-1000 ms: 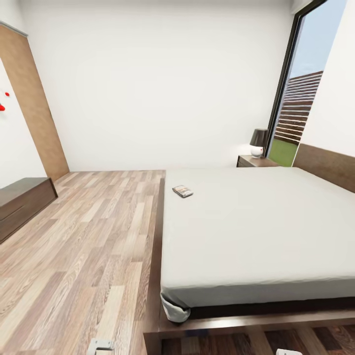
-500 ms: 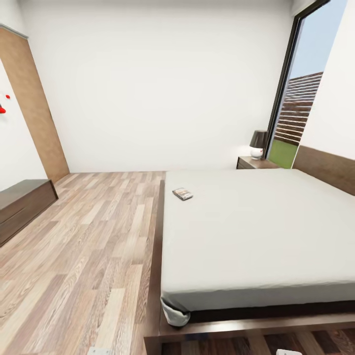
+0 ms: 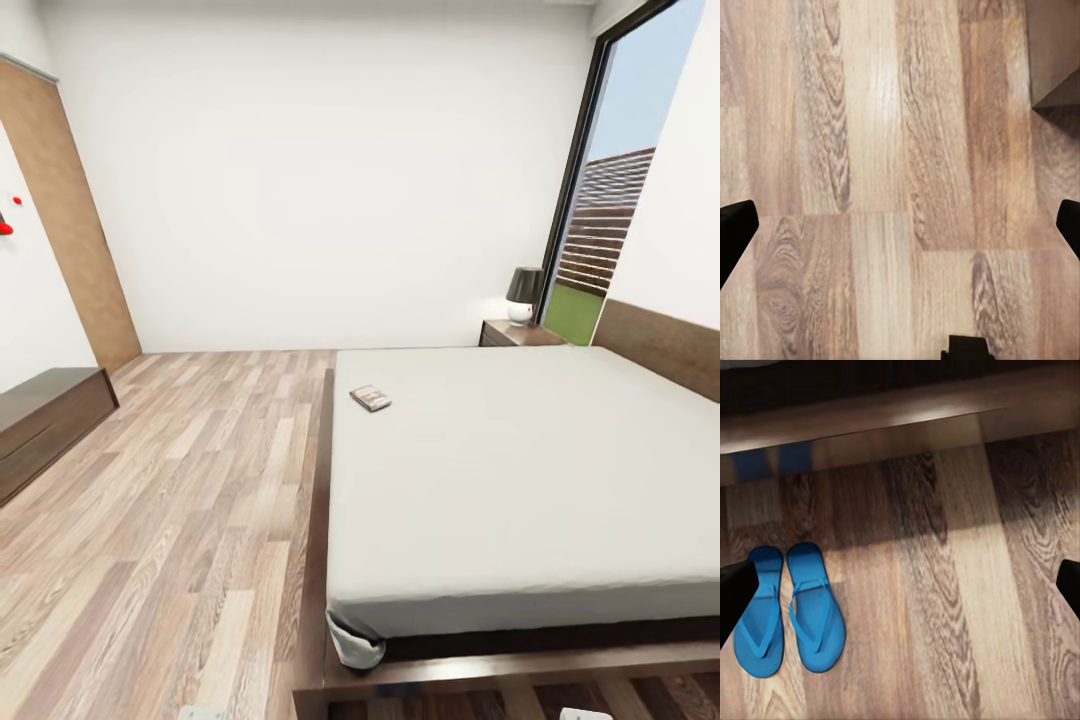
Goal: In the bedroom, move the book from the bed onto either nightstand, and place the two sandals side by side next to the bed.
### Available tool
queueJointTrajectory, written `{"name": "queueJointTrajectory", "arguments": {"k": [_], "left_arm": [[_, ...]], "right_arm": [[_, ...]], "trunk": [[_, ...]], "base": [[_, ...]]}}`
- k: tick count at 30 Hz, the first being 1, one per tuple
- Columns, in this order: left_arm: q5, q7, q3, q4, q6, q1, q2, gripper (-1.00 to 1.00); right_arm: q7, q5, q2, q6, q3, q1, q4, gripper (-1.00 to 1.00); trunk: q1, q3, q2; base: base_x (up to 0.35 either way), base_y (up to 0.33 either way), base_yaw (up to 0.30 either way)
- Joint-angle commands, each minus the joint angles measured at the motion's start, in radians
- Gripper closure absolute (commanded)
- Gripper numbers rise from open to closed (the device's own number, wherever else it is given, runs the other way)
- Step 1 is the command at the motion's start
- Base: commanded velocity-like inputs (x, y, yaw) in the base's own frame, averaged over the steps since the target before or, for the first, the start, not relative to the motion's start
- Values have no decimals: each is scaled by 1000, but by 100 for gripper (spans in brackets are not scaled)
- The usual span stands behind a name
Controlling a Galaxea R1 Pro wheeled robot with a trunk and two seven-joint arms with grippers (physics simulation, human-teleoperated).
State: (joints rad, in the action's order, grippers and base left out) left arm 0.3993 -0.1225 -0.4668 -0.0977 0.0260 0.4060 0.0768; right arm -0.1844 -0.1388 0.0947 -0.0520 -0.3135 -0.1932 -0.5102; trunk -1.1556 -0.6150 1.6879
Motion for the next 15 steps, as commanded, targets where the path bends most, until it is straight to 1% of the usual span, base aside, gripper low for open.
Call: {"name": "queueJointTrajectory", "arguments": {"k": [1,15], "left_arm": [[9,-3,-9,0,2,0,1,-100],[9,-3,-8,0,6,-1,1,-100]], "right_arm": [[-9,-11,-1,-5,-8,-1,-2,-100],[-9,-10,-1,-5,-9,-1,-1,-100]], "trunk": [[4,2,-7],[58,46,-105]], "base": [[0,0,0],[0,0,0]]}}
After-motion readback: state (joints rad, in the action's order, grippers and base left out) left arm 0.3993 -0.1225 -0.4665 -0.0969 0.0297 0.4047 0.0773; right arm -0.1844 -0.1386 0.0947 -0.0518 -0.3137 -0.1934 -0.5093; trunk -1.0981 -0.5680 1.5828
